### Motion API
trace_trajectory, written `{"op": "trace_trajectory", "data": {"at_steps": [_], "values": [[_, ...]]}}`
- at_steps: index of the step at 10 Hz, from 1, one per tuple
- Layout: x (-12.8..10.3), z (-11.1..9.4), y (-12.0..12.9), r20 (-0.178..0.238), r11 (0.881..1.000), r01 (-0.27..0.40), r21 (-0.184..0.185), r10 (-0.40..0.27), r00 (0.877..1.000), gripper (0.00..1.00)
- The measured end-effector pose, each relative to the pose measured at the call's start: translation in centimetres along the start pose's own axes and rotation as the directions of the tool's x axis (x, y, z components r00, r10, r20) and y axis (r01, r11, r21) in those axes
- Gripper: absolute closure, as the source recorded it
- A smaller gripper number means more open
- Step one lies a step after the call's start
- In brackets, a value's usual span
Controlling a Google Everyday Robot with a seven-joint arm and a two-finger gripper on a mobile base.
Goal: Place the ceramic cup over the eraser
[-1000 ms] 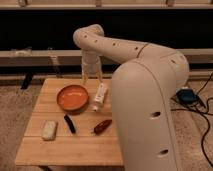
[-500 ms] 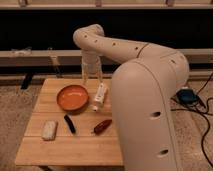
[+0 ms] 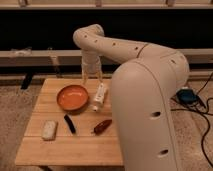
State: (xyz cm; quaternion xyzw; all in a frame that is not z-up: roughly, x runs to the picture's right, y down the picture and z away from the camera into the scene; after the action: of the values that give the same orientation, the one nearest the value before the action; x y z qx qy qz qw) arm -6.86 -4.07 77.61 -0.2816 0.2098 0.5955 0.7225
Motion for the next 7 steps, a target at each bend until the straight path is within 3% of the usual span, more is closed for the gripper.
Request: {"op": "trace_trajectory", "data": {"at_steps": [4, 7], "values": [[-0.1, -0.3, -0.4, 0.003, 1.000, -0.010, 0.013, 0.010, 1.000, 0.35], [-0.1, -1.4, -5.4, 0.020, 0.995, -0.087, 0.049, 0.086, 0.996, 0.35]]}}
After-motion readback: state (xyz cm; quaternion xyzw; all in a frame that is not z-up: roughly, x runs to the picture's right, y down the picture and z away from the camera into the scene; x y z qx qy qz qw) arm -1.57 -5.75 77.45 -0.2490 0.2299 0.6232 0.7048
